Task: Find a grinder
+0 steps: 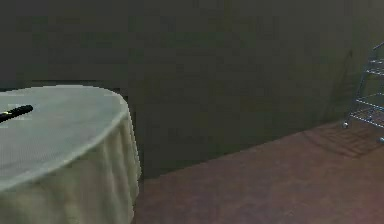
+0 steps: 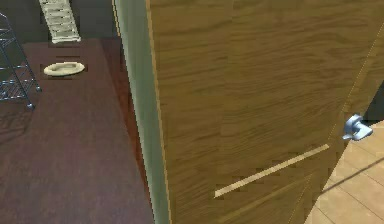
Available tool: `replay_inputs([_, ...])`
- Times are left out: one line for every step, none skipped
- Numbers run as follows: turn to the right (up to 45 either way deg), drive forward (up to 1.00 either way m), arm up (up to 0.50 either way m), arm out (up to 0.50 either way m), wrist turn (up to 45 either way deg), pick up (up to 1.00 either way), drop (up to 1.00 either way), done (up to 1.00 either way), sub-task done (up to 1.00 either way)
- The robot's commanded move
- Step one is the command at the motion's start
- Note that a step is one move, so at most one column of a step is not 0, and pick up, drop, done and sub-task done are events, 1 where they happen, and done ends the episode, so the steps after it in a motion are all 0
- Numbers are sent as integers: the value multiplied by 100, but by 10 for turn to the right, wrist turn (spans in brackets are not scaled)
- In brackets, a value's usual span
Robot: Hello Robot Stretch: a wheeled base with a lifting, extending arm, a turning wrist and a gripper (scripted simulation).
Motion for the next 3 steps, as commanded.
replay_inputs([180, 0, 0, 0, 0, 0, 0, 0, 0])
replay_inputs([0, 100, 0, 0, 0, 0, 0, 0, 0])
replay_inputs([120, 0, 0, 0, 0, 0, 0, 0, 0])
